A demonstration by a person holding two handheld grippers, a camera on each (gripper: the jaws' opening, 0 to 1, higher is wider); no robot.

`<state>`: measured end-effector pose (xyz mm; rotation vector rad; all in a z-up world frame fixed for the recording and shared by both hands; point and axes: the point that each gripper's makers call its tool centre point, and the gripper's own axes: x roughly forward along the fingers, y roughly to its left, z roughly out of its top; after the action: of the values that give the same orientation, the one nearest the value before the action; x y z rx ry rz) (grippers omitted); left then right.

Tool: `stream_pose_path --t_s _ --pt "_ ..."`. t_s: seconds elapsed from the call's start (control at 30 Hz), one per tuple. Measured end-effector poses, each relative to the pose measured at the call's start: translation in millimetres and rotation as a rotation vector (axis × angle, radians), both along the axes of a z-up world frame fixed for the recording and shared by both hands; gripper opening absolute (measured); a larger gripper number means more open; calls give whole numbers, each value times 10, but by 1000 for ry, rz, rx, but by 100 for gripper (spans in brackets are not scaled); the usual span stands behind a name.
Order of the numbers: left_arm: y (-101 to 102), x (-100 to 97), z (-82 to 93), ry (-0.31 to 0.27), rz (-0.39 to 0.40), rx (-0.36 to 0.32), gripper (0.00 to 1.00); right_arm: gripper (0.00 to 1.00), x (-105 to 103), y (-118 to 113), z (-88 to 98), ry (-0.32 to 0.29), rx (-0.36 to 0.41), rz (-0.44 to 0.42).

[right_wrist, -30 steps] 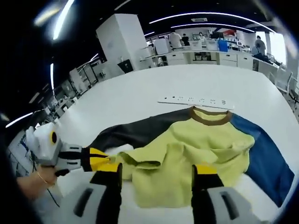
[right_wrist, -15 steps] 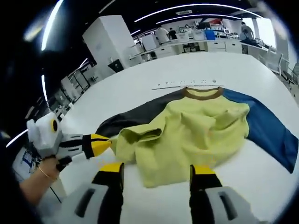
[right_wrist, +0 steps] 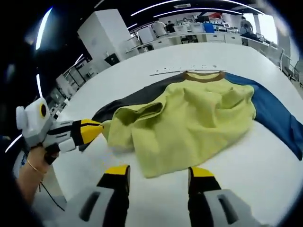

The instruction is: Fold the garment on the visible template until the final outline fits inside the template.

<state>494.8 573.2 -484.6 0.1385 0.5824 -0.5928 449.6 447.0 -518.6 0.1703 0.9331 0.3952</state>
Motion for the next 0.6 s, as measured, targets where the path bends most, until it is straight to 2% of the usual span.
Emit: stream_pose_path --t_s 0.1,0.43,0.6 --pt "4 -8 -4 4 2 -5 0 36 -31 25 -26 -12 -34 6" --pt "-3 -47 13 5 -3 -14 0 29 -18 86 -149 -17 -102 -11" --pt "-20 -74 31 3 -7 -17 0 21 -22 55 -217 -22 -147 -8"
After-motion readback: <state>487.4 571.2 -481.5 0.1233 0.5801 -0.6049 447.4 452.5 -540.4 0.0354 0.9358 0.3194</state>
